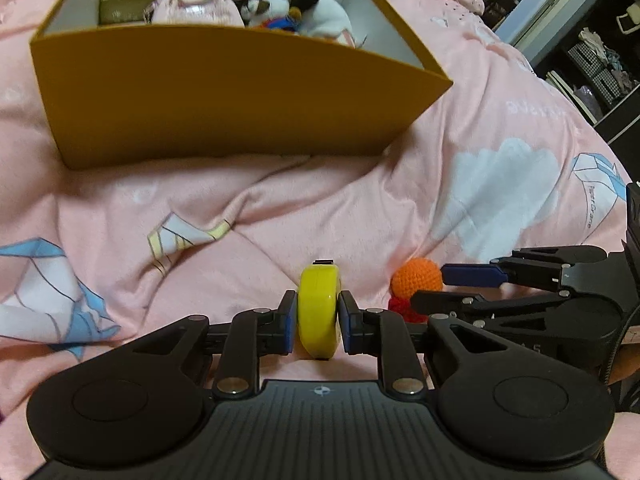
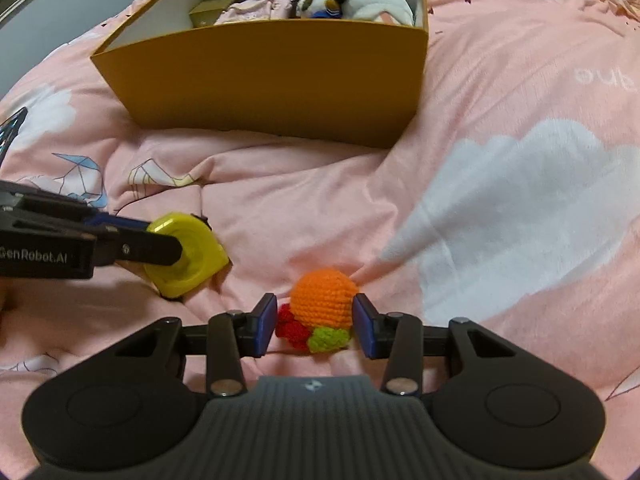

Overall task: Organize objects
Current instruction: 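Grasp the yellow tape measure with the left tool while the right tool grasps the orange crocheted ball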

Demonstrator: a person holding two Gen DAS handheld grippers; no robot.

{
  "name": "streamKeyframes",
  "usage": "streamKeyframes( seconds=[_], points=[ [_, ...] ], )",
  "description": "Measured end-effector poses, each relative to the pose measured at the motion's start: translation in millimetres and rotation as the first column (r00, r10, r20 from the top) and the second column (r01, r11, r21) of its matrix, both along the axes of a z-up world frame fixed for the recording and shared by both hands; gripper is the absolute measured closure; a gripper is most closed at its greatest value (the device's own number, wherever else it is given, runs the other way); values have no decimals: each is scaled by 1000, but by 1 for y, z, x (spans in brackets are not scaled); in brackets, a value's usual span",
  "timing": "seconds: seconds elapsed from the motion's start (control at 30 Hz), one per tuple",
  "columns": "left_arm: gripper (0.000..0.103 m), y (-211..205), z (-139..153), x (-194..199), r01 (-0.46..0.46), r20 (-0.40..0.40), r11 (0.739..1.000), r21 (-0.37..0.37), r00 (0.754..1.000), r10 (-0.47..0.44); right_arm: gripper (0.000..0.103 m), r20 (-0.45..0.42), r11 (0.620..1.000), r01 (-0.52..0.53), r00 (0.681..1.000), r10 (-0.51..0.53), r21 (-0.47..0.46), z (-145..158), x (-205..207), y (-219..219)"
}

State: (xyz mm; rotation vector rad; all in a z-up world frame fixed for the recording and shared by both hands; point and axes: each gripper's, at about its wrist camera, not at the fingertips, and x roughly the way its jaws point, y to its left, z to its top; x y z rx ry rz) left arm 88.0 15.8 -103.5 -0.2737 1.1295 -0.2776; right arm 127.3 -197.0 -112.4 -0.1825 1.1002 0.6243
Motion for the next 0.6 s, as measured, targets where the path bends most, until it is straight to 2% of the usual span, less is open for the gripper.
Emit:
streamKeyframes(
  seconds=[0.27, 0.6],
  points=[
    [78, -3, -9, 1, 15, -36, 1000, -11, 999, -15, 58, -74, 999, 31, 997, -30, 14, -17, 12, -1],
    [76, -13, -11, 4, 49, -42, 999, 9, 998, -49, 60, -82, 999, 36, 996, -34, 17, -20, 13, -1]
  ],
)
